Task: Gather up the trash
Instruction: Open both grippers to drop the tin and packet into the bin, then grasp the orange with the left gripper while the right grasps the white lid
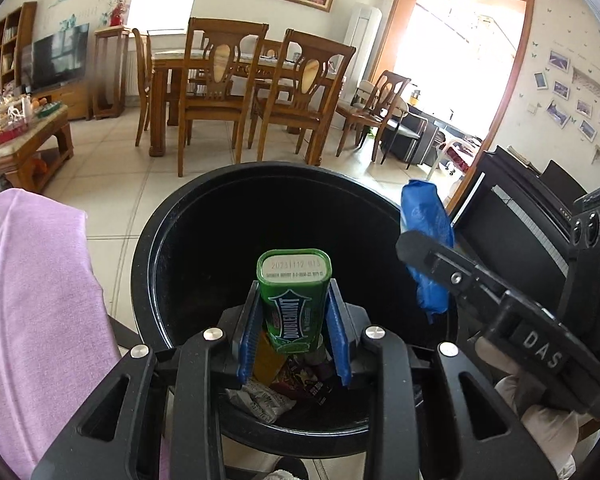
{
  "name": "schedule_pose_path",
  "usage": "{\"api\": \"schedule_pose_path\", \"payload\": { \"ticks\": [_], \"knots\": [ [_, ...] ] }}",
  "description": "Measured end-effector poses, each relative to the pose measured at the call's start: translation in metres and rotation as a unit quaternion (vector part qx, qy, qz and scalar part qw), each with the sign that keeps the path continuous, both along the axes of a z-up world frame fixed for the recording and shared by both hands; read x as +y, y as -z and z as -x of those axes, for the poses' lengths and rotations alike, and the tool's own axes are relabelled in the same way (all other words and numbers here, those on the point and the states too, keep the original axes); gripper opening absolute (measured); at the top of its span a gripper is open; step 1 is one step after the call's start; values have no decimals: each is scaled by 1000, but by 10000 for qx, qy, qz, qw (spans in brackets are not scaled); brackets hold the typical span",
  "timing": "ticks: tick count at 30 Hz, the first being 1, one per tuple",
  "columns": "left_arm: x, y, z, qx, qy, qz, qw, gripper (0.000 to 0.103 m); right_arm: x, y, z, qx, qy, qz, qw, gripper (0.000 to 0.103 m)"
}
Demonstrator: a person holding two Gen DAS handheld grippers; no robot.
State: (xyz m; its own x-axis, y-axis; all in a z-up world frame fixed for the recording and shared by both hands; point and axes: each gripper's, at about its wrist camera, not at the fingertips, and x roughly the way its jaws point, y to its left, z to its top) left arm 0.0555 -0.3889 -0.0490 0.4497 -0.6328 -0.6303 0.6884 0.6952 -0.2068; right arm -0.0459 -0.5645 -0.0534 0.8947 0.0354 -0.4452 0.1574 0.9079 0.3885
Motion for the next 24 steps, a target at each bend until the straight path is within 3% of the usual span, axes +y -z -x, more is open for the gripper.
{"api": "schedule_pose_path", "payload": {
  "ticks": [6,8,9,10,12,16,18,24],
  "knots": [
    [1,0,-3,108,-57,-50,9999,33,2,3,-9,65,2,-155,9999,38],
    [3,-3,-2,91,-75,-62,9999,34,3,3,-11,96,10,-161,9998,44],
    [1,-6,-2,49,-104,-114,9999,36,3,1,-11,111,31,-141,9998,52],
    [4,-7,1,14,-125,-127,9998,44,5,-1,-11,99,48,-130,9999,55],
    [13,-13,6,-88,-197,-76,9997,59,10,-5,-9,77,40,-93,9999,55],
    [37,-26,22,-239,-241,50,9994,60,19,-12,-9,72,1,-8,10000,55],
    [55,-34,30,-337,-327,93,9989,68,28,-14,-9,89,-42,63,9999,55],
    [125,-54,42,-587,-803,215,9948,68,69,-28,-21,133,-387,289,9987,55]
  ]
}}
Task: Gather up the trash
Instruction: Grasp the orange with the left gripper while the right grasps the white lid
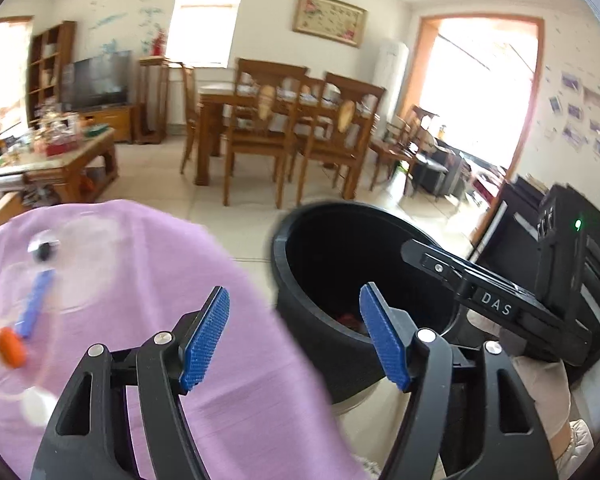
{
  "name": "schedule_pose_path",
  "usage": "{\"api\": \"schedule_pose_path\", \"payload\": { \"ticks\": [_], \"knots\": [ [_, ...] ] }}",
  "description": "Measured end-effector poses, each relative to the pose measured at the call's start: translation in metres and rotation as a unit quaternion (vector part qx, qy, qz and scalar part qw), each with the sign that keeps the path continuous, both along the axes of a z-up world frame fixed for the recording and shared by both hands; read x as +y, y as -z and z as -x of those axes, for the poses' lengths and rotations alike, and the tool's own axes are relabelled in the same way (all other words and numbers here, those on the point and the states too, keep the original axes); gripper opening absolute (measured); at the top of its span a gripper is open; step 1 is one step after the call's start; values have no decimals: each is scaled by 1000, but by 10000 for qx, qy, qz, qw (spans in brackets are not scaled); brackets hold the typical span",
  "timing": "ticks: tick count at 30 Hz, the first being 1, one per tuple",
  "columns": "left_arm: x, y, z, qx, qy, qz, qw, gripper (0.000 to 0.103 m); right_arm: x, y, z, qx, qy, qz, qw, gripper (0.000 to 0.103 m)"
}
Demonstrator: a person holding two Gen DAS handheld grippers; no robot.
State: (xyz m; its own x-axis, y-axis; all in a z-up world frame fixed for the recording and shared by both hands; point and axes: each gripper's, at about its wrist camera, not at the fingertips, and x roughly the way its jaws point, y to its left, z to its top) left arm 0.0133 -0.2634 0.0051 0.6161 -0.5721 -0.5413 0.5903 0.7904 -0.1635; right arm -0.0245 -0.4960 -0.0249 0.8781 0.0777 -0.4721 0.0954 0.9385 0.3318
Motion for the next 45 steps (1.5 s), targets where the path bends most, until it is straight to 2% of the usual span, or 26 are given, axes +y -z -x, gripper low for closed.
{"api": "schedule_pose_path", "payload": {
  "ticks": [5,7,9,13,17,20,21,23,24,28,30,32,34,38,42,45],
  "knots": [
    [70,-4,-8,-26,-689,-85,9976,68,53,-8,-19,81,-542,134,9984,55],
    [100,1,-18,92,-959,-166,9952,68,79,-12,-27,126,-833,217,9962,55],
    [129,13,-33,396,-1138,-260,9924,67,106,-13,-34,200,-1126,299,9930,55],
    [163,32,-56,665,-1435,-545,9859,66,168,-10,-49,436,-1829,484,9810,55],
    [176,45,-77,909,-1466,-753,9821,65,228,-4,-63,762,-2433,756,9640,55],
    [178,53,-91,1043,-1376,-853,9813,55,261,3,-68,953,-2735,887,9530,55],
    [184,57,-93,1088,-1350,-881,9809,48,271,4,-71,1023,-2817,918,9496,55],
    [186,64,-98,1284,-1191,-790,9814,42,292,8,-78,1174,-2934,1029,9432,55],
    [188,64,-98,1243,-1142,-759,9827,37,298,10,-81,1225,-2980,1064,9407,55],
    [195,64,-95,1199,-964,-700,9856,35,323,21,-91,1481,-3095,1173,9319,55],
    [201,63,-90,1140,-1051,-667,9856,35,335,26,-98,1570,-3123,1246,9286,55],
    [214,59,-83,1122,-1110,-476,9863,35,345,29,-103,1671,-3169,1267,9250,55],
    [223,54,-77,1102,-1188,-313,9863,35,349,31,-106,1714,-3125,1285,9254,55],
    [241,45,-64,966,-1327,-224,9862,35,361,34,-113,1814,-3042,1414,9244,55],
    [251,37,-49,719,-1481,-165,9862,35,365,38,-111,1871,-3004,1832,9172,54],
    [255,31,-37,456,-1616,-136,9857,35,367,40,-113,1849,-2978,1857,9179,37]
  ]
}}
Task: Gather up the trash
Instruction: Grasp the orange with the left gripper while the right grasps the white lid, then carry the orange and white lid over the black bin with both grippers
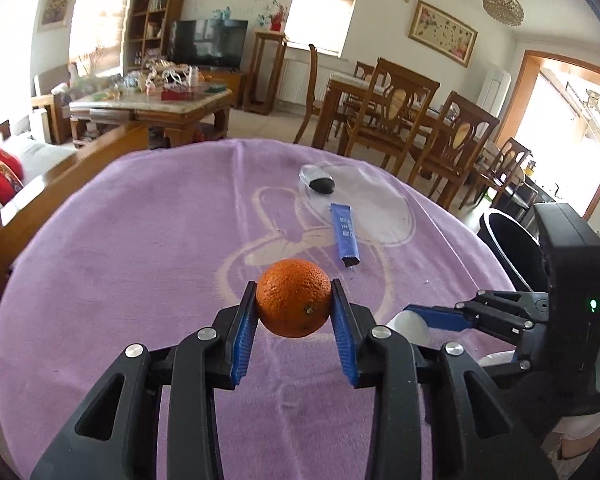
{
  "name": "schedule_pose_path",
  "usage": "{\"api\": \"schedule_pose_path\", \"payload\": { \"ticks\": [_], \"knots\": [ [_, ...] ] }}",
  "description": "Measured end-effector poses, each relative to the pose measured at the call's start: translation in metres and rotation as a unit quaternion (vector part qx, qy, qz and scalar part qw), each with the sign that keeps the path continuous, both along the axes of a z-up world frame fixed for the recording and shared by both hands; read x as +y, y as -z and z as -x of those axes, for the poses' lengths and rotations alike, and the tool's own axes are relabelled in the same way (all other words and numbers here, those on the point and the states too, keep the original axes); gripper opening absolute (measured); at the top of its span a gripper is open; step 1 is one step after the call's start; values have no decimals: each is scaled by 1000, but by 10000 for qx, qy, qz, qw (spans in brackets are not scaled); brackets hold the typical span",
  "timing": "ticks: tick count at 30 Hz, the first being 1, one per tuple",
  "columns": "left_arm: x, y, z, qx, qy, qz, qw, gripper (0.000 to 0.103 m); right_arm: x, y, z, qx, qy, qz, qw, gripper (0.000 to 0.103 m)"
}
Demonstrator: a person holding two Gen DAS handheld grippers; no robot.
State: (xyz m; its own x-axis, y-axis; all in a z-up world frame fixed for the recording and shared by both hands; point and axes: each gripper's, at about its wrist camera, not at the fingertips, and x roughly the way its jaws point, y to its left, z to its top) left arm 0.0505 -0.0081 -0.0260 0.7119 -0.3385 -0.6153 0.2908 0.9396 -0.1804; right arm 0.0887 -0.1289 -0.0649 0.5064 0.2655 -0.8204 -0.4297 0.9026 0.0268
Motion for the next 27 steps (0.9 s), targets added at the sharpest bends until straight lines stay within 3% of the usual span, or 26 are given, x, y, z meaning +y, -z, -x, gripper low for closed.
{"api": "schedule_pose_path", "payload": {
  "ticks": [3,5,13,19,27],
  "knots": [
    [4,-6,7,-207,-70,-19,9998,35,-8,0,-3,3,162,-286,9995,37],
    [5,-7,13,-297,-84,-32,9995,35,-18,-9,1,-142,220,-831,9962,37],
    [-8,-11,25,-533,-50,-291,9981,35,-62,-36,26,-970,659,-2100,9706,37],
    [-17,-13,29,-714,-51,-468,9963,35,-71,-48,37,-1365,753,-2351,9594,37],
    [-14,-13,31,-750,-80,-456,9961,35,-64,-54,46,-1539,741,-2218,9600,37]
  ]
}}
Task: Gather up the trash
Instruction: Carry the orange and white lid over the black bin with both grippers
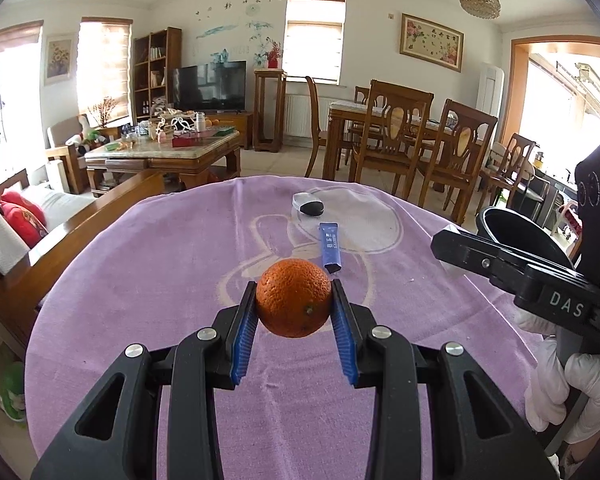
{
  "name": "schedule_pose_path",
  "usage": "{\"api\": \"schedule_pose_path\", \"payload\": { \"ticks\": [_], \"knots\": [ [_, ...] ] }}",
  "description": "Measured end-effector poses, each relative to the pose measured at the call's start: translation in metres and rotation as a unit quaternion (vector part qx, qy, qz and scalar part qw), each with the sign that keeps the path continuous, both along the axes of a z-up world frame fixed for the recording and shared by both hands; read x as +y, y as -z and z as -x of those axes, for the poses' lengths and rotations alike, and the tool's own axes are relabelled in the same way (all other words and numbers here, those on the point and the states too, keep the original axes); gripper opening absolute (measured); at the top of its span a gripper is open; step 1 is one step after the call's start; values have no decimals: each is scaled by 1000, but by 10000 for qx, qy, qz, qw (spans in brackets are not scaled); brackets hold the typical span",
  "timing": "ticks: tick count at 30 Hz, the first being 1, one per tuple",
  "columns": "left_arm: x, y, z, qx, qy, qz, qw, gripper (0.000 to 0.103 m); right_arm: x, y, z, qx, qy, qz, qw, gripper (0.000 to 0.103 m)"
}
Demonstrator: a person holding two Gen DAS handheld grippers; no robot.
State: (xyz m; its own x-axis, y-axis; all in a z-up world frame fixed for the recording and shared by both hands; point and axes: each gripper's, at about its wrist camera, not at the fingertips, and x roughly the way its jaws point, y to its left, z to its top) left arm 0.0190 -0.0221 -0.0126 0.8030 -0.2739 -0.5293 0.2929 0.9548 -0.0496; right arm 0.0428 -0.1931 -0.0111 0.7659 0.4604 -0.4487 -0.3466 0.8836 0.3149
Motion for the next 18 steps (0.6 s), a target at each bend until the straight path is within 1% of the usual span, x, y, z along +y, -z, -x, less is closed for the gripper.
{"api": "schedule_pose_path", "payload": {
  "ticks": [9,12,16,18],
  "knots": [
    [2,2,0,73,-29,56,10000,35,0,1,-2,16,58,-20,10000,37],
    [1,2,0,72,-40,12,10000,35,-5,1,0,-13,108,-103,9999,37],
    [0,2,1,84,-46,-29,10000,35,-17,1,3,40,157,-341,9993,37],
    [-1,1,1,90,-41,-33,9999,35,-26,0,5,10,215,-327,9992,37]
  ]
}}
